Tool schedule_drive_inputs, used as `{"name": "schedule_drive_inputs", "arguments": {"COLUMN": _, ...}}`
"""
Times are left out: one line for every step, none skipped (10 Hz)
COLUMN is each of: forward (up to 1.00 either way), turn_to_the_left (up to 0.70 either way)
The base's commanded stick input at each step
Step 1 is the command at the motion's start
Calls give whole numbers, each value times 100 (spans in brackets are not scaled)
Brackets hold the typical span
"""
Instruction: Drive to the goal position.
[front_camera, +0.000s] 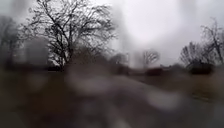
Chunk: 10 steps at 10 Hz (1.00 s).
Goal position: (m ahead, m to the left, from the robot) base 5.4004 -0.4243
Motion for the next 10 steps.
{"name": "schedule_drive_inputs", "arguments": {"forward": 85, "turn_to_the_left": 0}}
{"name": "schedule_drive_inputs", "arguments": {"forward": 85, "turn_to_the_left": 0}}
{"name": "schedule_drive_inputs", "arguments": {"forward": 85, "turn_to_the_left": 0}}
{"name": "schedule_drive_inputs", "arguments": {"forward": 85, "turn_to_the_left": 0}}
{"name": "schedule_drive_inputs", "arguments": {"forward": 85, "turn_to_the_left": 0}}
{"name": "schedule_drive_inputs", "arguments": {"forward": 85, "turn_to_the_left": 0}}
{"name": "schedule_drive_inputs", "arguments": {"forward": 85, "turn_to_the_left": 0}}
{"name": "schedule_drive_inputs", "arguments": {"forward": 85, "turn_to_the_left": 0}}
{"name": "schedule_drive_inputs", "arguments": {"forward": 85, "turn_to_the_left": 0}}
{"name": "schedule_drive_inputs", "arguments": {"forward": 85, "turn_to_the_left": 0}}
